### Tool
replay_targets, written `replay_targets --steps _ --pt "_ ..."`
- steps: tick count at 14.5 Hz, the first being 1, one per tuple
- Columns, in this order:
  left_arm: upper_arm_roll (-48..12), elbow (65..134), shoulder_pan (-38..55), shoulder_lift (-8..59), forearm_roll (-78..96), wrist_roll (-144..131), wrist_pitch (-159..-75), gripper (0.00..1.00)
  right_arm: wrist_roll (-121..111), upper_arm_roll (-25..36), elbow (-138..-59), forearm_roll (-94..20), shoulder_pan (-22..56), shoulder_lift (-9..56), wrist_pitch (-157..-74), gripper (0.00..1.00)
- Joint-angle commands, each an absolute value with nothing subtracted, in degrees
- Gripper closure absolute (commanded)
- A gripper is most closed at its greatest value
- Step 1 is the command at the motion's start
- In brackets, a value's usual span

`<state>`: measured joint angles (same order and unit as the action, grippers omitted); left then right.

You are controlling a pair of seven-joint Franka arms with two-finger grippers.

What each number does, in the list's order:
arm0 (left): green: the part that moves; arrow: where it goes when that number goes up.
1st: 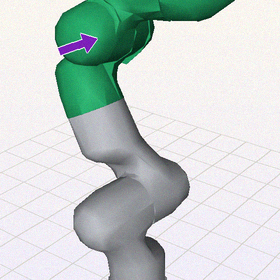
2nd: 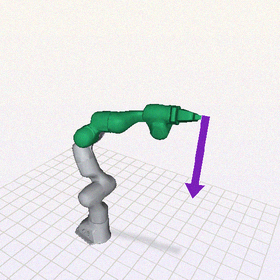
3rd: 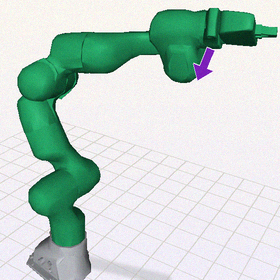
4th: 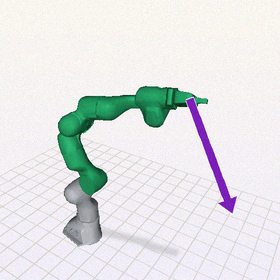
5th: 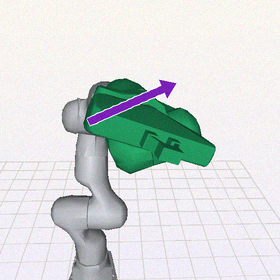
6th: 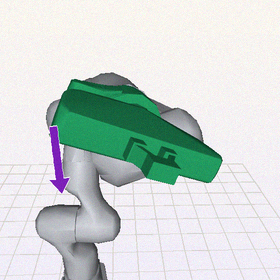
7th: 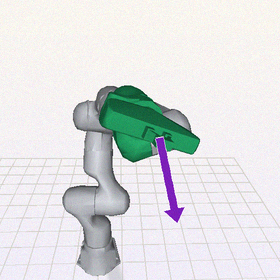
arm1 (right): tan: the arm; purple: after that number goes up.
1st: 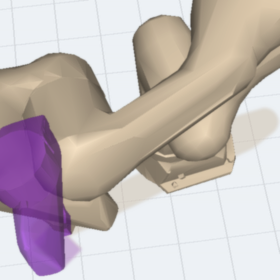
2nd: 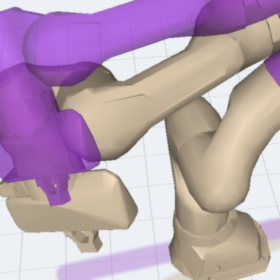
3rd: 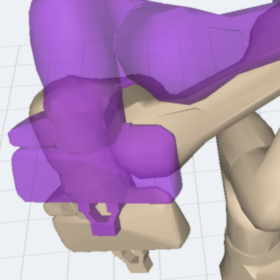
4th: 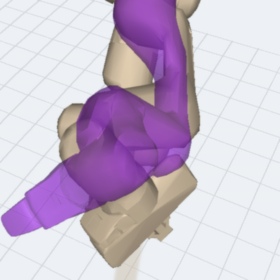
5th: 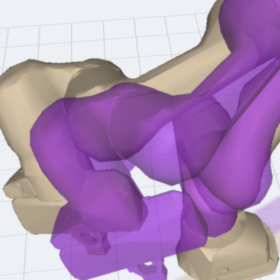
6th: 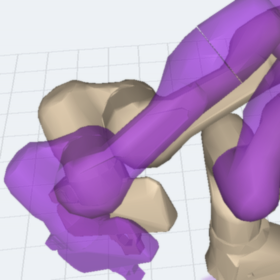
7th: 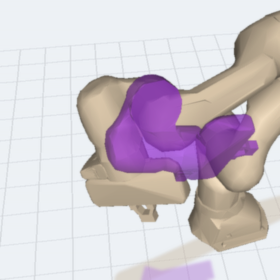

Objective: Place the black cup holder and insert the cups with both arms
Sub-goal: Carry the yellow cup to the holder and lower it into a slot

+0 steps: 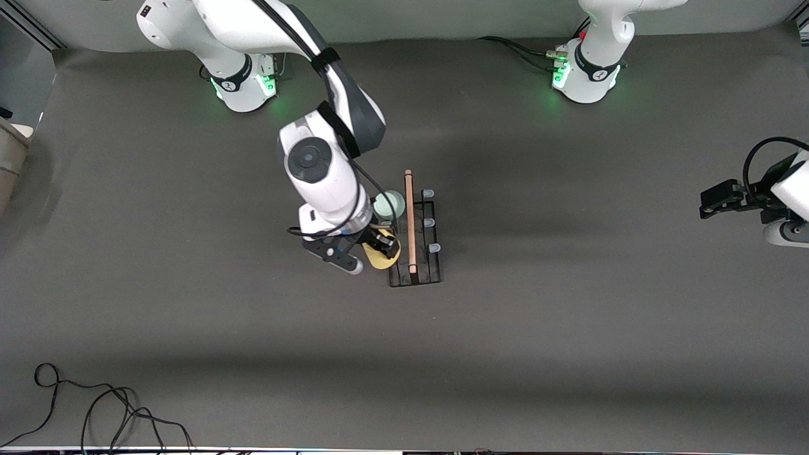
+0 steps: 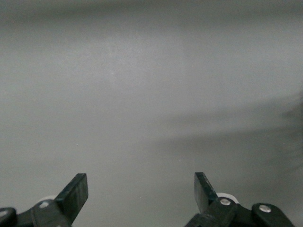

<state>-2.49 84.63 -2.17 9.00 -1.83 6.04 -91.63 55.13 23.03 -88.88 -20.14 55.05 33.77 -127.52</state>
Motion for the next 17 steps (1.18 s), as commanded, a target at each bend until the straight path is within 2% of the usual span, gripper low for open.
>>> replay_targets --steps 1,3,4,5,8,11,14,17 --pt "-2.37 82.79 -2.90 9.67 -2.46 6.50 -89.91 0.00 57.12 23.91 -86.84 -20.04 55.81 35.50 -128.05 1.00" --pt "-2.37 82.53 -3.69 9.67 -2.46 6.42 -90.00 0.00 57.39 23.91 -86.84 -19.95 55.90 36.38 -128.41 1.00" --pt "-2.46 82.79 -3.78 9.67 -2.37 6.50 -89.91 0.00 57.39 23.99 -86.92 -20.04 56.51 36.73 -128.41 0.90" --pt "-2.37 82.79 -3.78 9.67 -2.37 6.42 -89.48 0.00 57.39 23.99 -86.92 -20.04 56.60 37.26 -128.41 0.63" --pt "-2.46 82.71 -3.69 9.67 -2.37 6.42 -88.24 0.00 57.30 24.08 -86.92 -20.04 56.60 37.27 -128.41 0.11" --pt "-2.55 82.62 -3.43 9.58 -1.94 5.37 -88.15 0.00 56.96 24.35 -86.92 -20.04 56.08 36.39 -128.23 0.00" --pt "-2.81 82.62 -2.73 9.49 -2.28 4.57 -88.24 0.00 56.25 24.70 -86.92 -20.04 55.64 34.37 -125.96 0.00" --pt "-2.90 82.62 -2.64 9.49 -2.37 3.52 -88.33 0.00 51.71 28.03 -86.84 -20.04 55.46 30.43 -118.95 0.00"
